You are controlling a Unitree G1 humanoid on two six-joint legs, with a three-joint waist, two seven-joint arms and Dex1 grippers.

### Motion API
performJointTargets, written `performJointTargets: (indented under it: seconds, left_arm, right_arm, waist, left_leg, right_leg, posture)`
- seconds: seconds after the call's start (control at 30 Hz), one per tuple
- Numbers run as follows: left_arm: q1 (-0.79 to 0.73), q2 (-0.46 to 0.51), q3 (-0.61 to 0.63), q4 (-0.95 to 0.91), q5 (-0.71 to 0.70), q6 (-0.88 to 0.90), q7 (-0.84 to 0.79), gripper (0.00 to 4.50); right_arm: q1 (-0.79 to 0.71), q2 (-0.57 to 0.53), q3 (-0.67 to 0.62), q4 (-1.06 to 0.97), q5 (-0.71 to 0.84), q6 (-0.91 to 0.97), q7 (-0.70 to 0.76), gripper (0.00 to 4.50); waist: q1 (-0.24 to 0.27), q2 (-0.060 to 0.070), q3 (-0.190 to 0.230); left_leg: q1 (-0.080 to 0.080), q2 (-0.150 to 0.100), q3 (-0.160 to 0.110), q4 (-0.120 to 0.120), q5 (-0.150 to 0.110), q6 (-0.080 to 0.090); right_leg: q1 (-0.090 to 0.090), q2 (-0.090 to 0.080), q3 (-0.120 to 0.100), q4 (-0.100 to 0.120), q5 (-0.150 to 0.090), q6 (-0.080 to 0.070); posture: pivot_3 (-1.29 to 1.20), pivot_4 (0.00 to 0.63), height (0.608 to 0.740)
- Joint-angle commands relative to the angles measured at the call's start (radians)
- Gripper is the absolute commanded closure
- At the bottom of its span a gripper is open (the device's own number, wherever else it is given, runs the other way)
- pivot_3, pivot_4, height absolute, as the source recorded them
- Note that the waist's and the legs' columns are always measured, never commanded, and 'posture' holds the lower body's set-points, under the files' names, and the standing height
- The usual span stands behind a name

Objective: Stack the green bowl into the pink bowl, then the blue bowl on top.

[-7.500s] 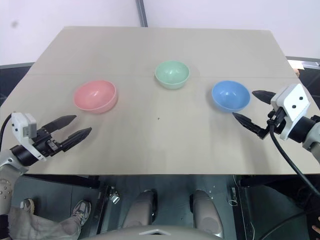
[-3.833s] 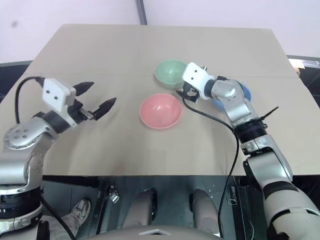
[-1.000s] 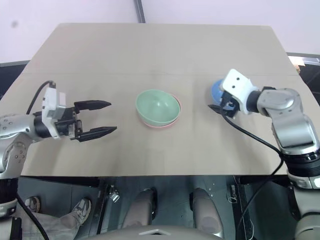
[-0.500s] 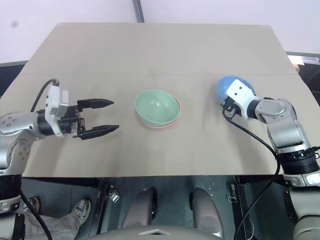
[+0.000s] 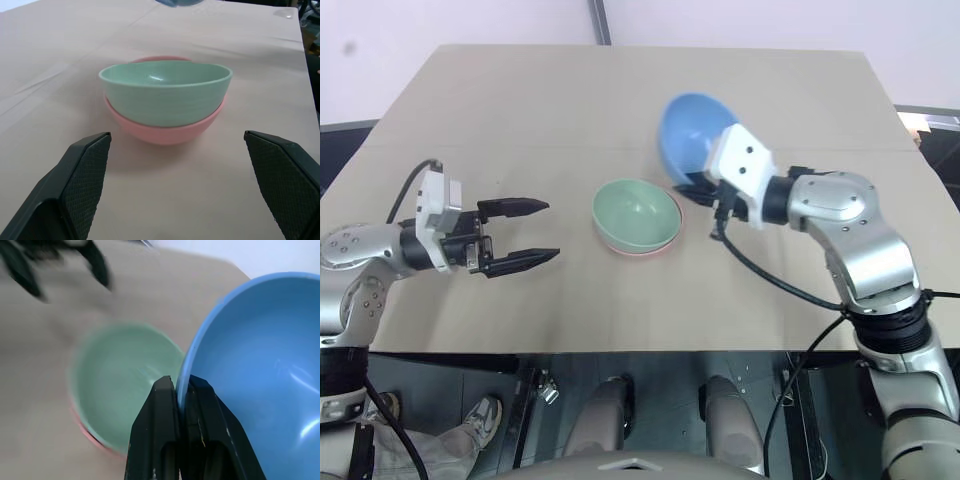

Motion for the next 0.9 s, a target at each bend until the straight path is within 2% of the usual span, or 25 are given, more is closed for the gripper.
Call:
performJointTargets:
  seconds: [0.03,0.17,0.47,0.53,0.57,0.63,0.67,0.7,0.73,0.9]
  left_arm:
    - [-0.002,0.011,0.031,-0.012,-0.01,-0.014,-0.004,0.0]
    - [0.018,0.017,0.049,-0.031,-0.018,-0.004,0.002,0.0]
    - [0.079,0.018,0.083,-0.081,-0.032,0.011,0.025,0.0]
    - [0.092,0.017,0.09,-0.093,-0.035,0.016,0.029,0.0]
    - [0.098,0.018,0.092,-0.1,-0.038,0.022,0.033,0.0]
    - [0.106,0.018,0.096,-0.109,-0.044,0.03,0.037,0.0]
    - [0.108,0.018,0.097,-0.113,-0.046,0.032,0.04,0.0]
    - [0.11,0.019,0.098,-0.115,-0.047,0.035,0.041,0.0]
    - [0.111,0.019,0.099,-0.118,-0.048,0.036,0.043,0.0]
    - [0.107,0.025,0.115,-0.14,-0.093,0.097,0.049,0.0]
  right_arm:
    - [-0.022,0.017,0.047,-0.062,0.049,0.019,0.021,4.48]
    - [-0.02,0.032,0.148,-0.024,0.013,-0.018,0.033,4.48]
    - [-0.075,0.1,0.257,0.144,-0.091,-0.129,0.032,4.48]
    - [-0.081,0.109,0.264,0.157,-0.086,-0.127,0.053,3.63]
    - [-0.081,0.108,0.268,0.16,-0.091,-0.133,0.061,3.35]
    - [-0.086,0.133,0.253,0.18,-0.124,-0.158,0.01,2.33]
    - [-0.089,0.144,0.243,0.187,-0.138,-0.163,-0.016,2.17]
    - [-0.09,0.139,0.234,0.181,-0.137,-0.156,-0.014,1.61]
    - [-0.089,0.132,0.225,0.169,-0.13,-0.146,-0.005,1.29]
    - [-0.058,0.074,0.114,0.06,-0.045,-0.062,0.006,1.29]
  waist:
    - [0.001,0.0,0.0]
    - [0.002,0.0,0.0]
    - [0.0,0.0,0.0]
    - [0.0,0.0,0.0]
    - [0.002,0.0,0.0]
    - [0.003,0.0,0.0]
    - [0.002,-0.001,0.0]
    - [0.001,-0.001,0.0]
    - [0.001,-0.001,0.0]
    - [0.003,-0.001,0.0]
  left_leg:
    - [0.0,0.0,0.0,0.0,0.0,0.0]
    - [0.0,0.0,0.0,0.0,0.0,0.0]
    - [0.0,0.0,0.0,0.0,0.0,0.0]
    - [0.0,0.0,-0.001,0.0,0.0,0.0]
    - [0.0,0.0,0.0,0.0,0.0,0.0]
    - [0.0,0.0,0.0,0.0,0.0,0.0]
    - [0.0,0.0,0.0,0.0,0.0,0.0]
    - [0.0,0.0,0.0,0.001,0.0,0.0]
    - [0.0,0.0,-0.001,0.001,0.0,0.0]
    - [0.0,0.0,-0.001,0.001,0.0,0.0]
  right_leg:
    - [0.0,0.0,0.0,0.0,0.0,0.0]
    - [0.0,0.0,0.0,0.0,0.0,0.0]
    - [0.0,0.0,0.0,0.001,0.0,0.0]
    - [0.0,0.0,-0.001,0.001,0.0,0.0]
    - [0.0,0.0,-0.001,0.0,0.0,0.0]
    - [0.0,0.0,-0.001,0.0,0.0,0.0]
    - [0.0,0.0,-0.001,0.0,0.0,0.0]
    - [0.0,0.0,-0.001,0.001,0.0,0.0]
    - [0.0,0.0,-0.001,0.001,0.0,0.0]
    - [0.0,0.0,-0.001,0.001,0.0,0.0]
  posture:
    - [0.0,0.15,0.74]
    - [0.0,0.15,0.74]
    - [0.0,0.15,0.74]
    - [0.0,0.15,0.74]
    - [0.0,0.15,0.74]
    - [0.0,0.15,0.74]
    - [0.0,0.15,0.74]
    - [0.0,0.15,0.74]
    - [0.0,0.15,0.74]
    - [0.0,0.15,0.74]
